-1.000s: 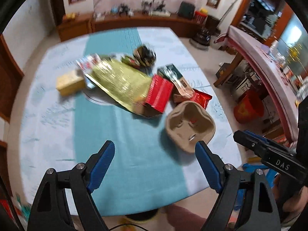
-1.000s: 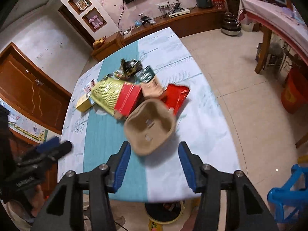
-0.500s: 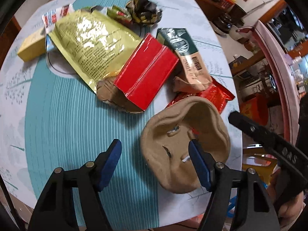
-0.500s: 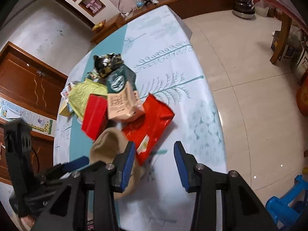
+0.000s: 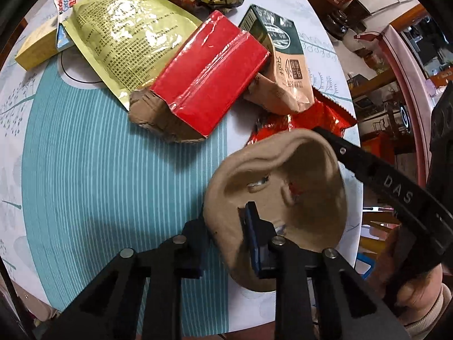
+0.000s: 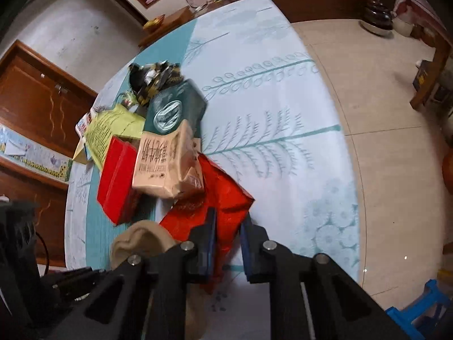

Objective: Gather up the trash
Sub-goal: 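Carry the pulp carrier and red chip bag down over the black bin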

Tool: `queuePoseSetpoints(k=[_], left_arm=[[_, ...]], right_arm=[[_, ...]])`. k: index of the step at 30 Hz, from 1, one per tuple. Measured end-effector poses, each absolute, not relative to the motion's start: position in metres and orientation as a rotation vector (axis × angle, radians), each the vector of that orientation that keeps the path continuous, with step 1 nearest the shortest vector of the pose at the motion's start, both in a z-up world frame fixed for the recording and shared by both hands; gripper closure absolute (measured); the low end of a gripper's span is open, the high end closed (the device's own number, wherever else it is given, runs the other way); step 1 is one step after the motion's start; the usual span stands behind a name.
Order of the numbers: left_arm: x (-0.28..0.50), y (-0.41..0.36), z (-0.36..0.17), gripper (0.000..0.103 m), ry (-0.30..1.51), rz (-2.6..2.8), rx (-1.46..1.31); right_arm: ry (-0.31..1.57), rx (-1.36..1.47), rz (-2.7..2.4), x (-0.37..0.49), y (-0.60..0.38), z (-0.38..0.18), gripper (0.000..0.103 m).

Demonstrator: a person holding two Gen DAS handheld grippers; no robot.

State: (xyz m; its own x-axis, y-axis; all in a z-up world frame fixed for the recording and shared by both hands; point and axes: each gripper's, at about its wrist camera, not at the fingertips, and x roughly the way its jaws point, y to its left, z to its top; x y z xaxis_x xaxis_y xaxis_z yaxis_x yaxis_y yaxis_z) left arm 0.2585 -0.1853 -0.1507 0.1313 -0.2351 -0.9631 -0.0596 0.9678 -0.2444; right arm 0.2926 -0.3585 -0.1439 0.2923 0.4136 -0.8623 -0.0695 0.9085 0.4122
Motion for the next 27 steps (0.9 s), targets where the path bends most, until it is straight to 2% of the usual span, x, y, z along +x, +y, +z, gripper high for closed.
queuePoseSetpoints(k=[1, 5, 18, 27], left_arm=[[0.258, -0.182, -0.147, 0.085, 1.435, -0.127, -0.243], [0.254, -0.170, -0.140, 0.088, 1.423, -0.116, -0.224], [0.222, -0.116, -0.095, 0.091, 1.318, -0.185, -0.142], [0.160, -0.071, -0.057, 0.091, 1.224, -0.352, -0.018]], right_arm=[[1.234, 0.324, 0.333, 0.291, -0.358, -0.143, 0.093], [1.207, 0.332, 0.322, 0.278, -0.358, -0.131, 0.096], [1.203, 0.369, 0.230, 0.201, -0.350, -0.109, 0.097], [1.089, 0.458, 0.124, 0.113, -0.303, -0.074, 0.097]])
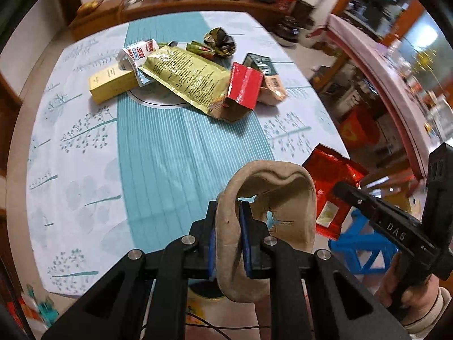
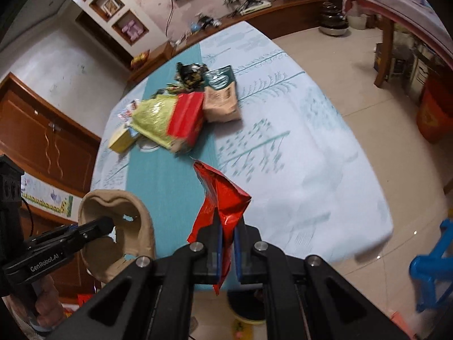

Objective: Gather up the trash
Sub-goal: 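Carry the pulp carrier and red chip bag down over the black bin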

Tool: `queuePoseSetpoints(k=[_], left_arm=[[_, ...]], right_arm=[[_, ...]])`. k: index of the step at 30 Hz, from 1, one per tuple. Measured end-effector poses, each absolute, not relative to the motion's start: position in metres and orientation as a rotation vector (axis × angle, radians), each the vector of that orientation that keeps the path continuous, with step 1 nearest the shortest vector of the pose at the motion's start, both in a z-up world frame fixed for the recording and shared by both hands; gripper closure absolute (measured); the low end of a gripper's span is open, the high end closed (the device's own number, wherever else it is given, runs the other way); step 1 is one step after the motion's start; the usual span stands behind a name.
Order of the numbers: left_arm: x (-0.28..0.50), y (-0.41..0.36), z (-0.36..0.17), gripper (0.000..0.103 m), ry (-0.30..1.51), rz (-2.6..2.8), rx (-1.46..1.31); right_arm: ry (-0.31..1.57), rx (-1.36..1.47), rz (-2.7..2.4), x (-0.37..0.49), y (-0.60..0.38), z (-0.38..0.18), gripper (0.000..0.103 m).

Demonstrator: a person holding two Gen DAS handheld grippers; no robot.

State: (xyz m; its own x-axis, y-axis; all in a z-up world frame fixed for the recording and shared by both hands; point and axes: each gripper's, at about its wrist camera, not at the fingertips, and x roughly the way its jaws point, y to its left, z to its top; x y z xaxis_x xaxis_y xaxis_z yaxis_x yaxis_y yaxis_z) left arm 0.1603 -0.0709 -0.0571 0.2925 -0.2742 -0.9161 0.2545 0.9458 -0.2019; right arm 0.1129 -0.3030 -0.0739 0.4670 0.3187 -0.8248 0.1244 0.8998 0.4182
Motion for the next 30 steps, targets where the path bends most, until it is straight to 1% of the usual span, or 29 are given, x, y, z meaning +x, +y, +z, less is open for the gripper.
queuePoseSetpoints(k=[4, 9, 13, 20, 25, 30], left_arm=[[0.121, -0.047, -0.046, 0.091, 1.197, -0.415, 0.004], [0.076, -0.025, -0.046, 0.091, 1.182, -0.475, 0.055], [0.046, -0.011, -0.049, 0.091, 1.196, -0.486, 0.087], [0.010, -0.002, -0.064, 0.091, 1.251, -0.462, 0.105], [-0.011, -0.011, -0.093, 0.091, 1.285, -0.414, 0.146], [-0.026, -0.029, -0.153, 0.091, 1.324, -0.378, 0.213]], right_arm=[[1.059, 0.460, 0.082, 0.068, -0.270, -0.066, 0.097], [1.036, 0.469, 0.041, 0.011, -0.235, -0.062, 0.097], [1.058, 0.491, 0.022, -0.029, -0.213, -0.067, 0.097], [1.110, 0.479, 0.020, -0.068, -0.195, -0.073, 0.097], [1.186, 0.527, 0.028, -0.084, -0.196, -0.111, 0.097], [1.263, 0.578, 0.005, -0.096, -0.203, -0.176, 0.097]])
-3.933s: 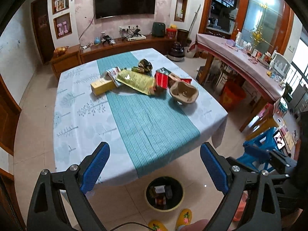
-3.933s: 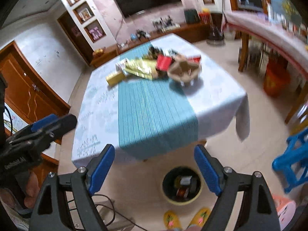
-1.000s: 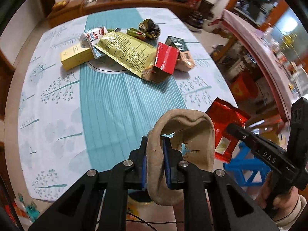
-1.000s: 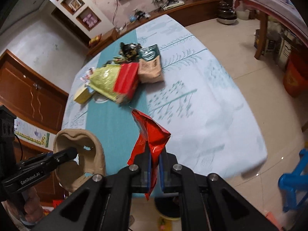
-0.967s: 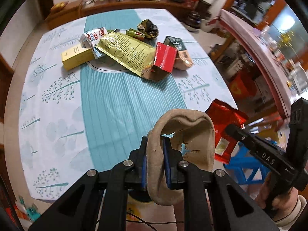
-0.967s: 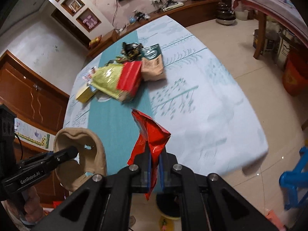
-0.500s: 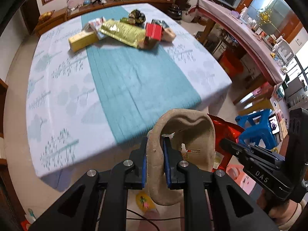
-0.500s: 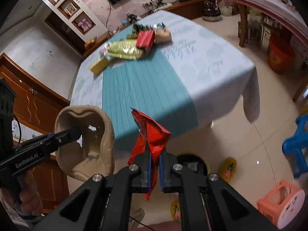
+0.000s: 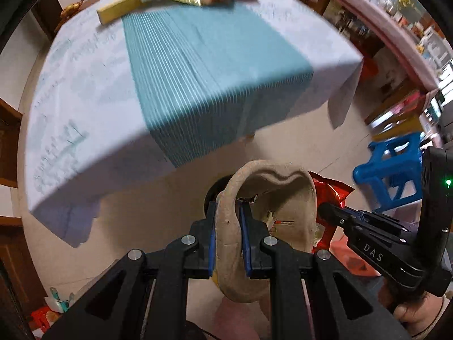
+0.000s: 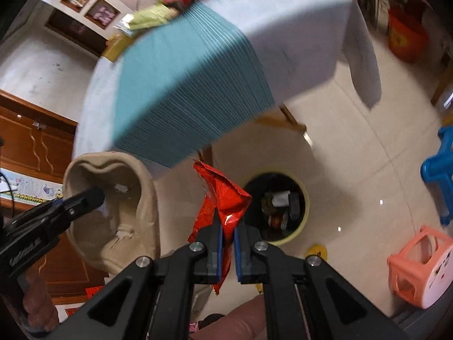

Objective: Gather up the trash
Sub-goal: 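Carry the pulp carrier and red chip bag down over the black bin, then open both tools to drop the carrier and chip bag into the bin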

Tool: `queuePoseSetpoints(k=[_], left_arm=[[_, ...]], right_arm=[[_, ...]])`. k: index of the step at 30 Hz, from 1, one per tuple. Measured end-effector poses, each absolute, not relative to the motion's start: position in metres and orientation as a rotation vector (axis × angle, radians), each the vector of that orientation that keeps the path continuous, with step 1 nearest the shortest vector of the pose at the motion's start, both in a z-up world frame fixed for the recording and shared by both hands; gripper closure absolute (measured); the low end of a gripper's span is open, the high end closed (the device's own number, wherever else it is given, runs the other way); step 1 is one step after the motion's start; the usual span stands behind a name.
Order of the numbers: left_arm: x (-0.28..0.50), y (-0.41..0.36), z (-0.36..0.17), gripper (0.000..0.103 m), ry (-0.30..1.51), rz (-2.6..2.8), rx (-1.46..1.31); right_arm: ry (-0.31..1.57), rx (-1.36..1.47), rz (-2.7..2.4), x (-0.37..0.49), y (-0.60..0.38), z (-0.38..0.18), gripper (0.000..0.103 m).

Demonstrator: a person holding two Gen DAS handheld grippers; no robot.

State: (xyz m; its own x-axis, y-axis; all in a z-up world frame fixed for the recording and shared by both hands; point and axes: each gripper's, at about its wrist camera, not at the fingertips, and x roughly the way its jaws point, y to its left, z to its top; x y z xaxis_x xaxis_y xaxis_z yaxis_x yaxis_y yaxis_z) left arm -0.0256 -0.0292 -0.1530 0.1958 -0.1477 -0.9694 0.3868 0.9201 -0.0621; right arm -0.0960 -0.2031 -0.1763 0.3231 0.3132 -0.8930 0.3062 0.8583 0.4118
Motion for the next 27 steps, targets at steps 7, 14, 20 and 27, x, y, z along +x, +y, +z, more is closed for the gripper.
queuePoseSetpoints(k=[7, 14, 20, 27], left_arm=[[-0.028, -0.056, -0.242, 0.091, 1.391, -0.339, 0.264], [-0.022, -0.076, -0.315, 0.090, 1.431, -0.318, 0.277], [-0.022, -0.081, -0.362, 0.090, 1.485, -0.310, 0.267], [-0.020, -0.076, -0.399, 0.090, 1.513, -0.288, 0.277]], right_arm=[[1.342, 0.631, -0.038, -0.107, -0.218, -0.270, 0.097], [1.361, 0.662, -0.084, -0.109, -0.234, -0.334, 0.097], [1.372, 0.694, -0.113, -0.108, -0.244, -0.370, 0.097], [1.384, 0.709, -0.112, -0.105, -0.247, -0.393, 0.097]])
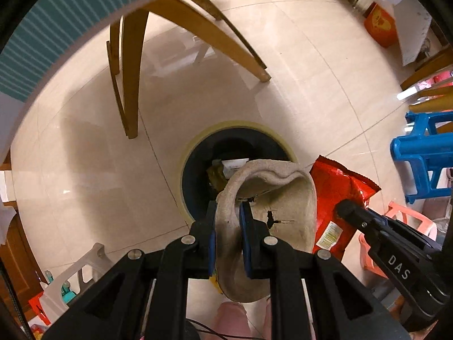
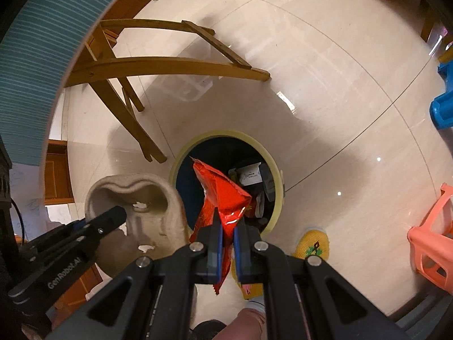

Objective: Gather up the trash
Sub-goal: 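Open both tools to drop the carrier and chip bag into the bin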

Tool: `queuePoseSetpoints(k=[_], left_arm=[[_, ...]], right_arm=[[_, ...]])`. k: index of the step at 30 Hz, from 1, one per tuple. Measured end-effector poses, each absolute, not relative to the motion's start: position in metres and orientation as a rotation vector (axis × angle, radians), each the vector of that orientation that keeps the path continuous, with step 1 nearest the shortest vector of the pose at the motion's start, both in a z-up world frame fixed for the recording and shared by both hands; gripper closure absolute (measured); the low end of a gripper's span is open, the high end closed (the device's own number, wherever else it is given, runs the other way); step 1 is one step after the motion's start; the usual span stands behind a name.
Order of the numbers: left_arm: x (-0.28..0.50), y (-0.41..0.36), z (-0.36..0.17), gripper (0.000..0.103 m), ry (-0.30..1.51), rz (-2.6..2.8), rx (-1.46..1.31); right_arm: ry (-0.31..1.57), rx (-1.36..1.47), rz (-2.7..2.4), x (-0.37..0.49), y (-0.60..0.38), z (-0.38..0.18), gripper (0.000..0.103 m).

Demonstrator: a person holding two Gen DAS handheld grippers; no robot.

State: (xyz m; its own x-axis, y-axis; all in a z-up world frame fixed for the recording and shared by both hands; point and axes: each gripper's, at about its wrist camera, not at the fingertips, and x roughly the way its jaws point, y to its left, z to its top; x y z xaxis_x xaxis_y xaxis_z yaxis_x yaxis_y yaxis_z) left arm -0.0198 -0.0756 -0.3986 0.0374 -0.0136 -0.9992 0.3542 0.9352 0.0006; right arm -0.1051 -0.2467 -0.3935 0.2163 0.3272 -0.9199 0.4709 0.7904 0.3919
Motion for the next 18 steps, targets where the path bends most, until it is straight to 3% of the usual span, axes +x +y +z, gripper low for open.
queuePoseSetpoints(k=[2, 4, 6, 7, 18], left_arm=[[-0.017, -0.075, -0.407, 0.088, 1.517, -0.267, 0.281], [-0.014, -0.074, -0.412, 0.076, 1.528, -0.257, 0.276], [-0.010, -0.072, -0.415, 0.051, 1.542, -0.256, 0.263], [-0.007, -0.069, -0.414, 0.047, 1.540, -0.253, 0.263], [-0.009, -0.049, -0.391, 0.047, 1.446, -0.184, 0.290]], right_arm=[[1.392, 0.709, -0.112, -0.103, -0.245, -0.400, 0.097], [1.399, 0.707, -0.110, -0.099, -0.241, -0.403, 0.097], [1.405, 0.697, -0.111, -0.095, -0.237, -0.408, 0.097], [1.408, 0.692, -0.109, -0.093, -0.236, -0.409, 0.097], [1.433, 0.599, -0.063, -0.073, -0.213, -0.418, 0.095]])
